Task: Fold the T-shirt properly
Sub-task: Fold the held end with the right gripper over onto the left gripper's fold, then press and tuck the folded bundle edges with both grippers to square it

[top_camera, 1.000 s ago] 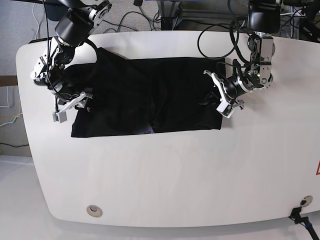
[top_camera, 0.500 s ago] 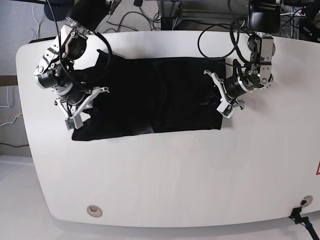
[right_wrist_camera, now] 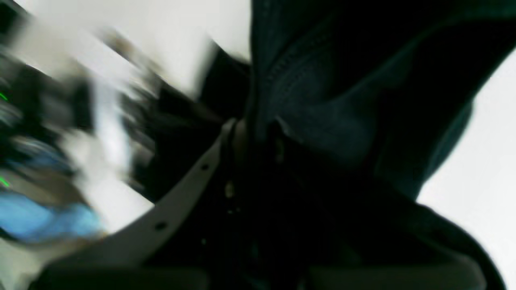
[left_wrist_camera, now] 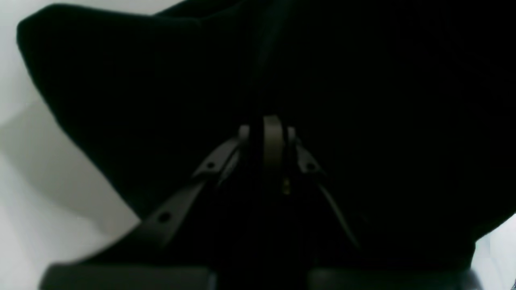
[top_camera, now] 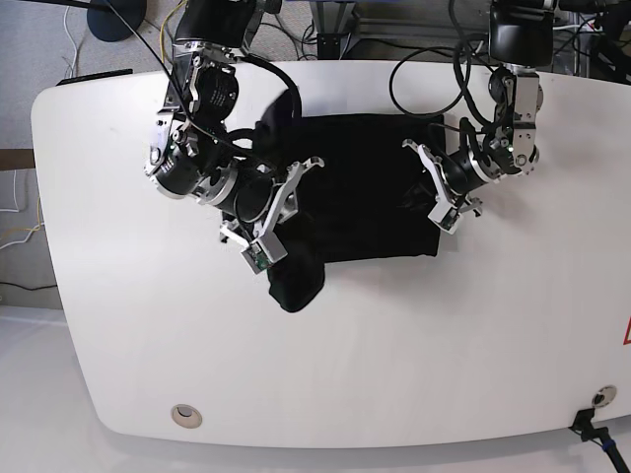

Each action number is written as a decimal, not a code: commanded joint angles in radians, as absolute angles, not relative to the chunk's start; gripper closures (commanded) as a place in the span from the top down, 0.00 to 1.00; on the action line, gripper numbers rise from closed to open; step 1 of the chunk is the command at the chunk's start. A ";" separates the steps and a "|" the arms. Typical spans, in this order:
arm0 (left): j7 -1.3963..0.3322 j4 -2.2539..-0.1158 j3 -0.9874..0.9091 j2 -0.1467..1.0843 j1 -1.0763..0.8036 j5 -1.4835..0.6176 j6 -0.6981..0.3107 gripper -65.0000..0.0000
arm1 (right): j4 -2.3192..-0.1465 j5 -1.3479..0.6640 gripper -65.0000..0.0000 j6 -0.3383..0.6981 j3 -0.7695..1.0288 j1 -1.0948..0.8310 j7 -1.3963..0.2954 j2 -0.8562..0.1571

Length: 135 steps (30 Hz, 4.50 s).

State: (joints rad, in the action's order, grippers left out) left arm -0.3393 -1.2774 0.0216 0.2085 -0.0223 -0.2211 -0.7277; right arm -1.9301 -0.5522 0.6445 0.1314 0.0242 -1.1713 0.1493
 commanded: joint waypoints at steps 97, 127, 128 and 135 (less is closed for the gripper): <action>-0.561 -1.860 -0.361 0.183 -0.153 -0.205 -0.698 0.00 | -1.440 -0.492 0.60 0.340 -0.271 0.403 -0.783 0.087; -0.507 -1.260 -0.150 0.214 0.105 0.058 -0.698 0.00 | -1.405 -0.269 0.00 0.341 -0.262 0.053 -0.490 -0.073; -0.487 -1.245 -0.150 0.214 0.122 0.059 -0.698 0.00 | -1.438 -0.265 0.00 0.341 -0.260 0.027 -0.503 -0.081; -0.403 -1.311 -0.154 0.209 0.163 0.051 -0.698 0.00 | -1.684 -0.262 0.00 0.340 -0.259 -0.048 -0.605 -0.099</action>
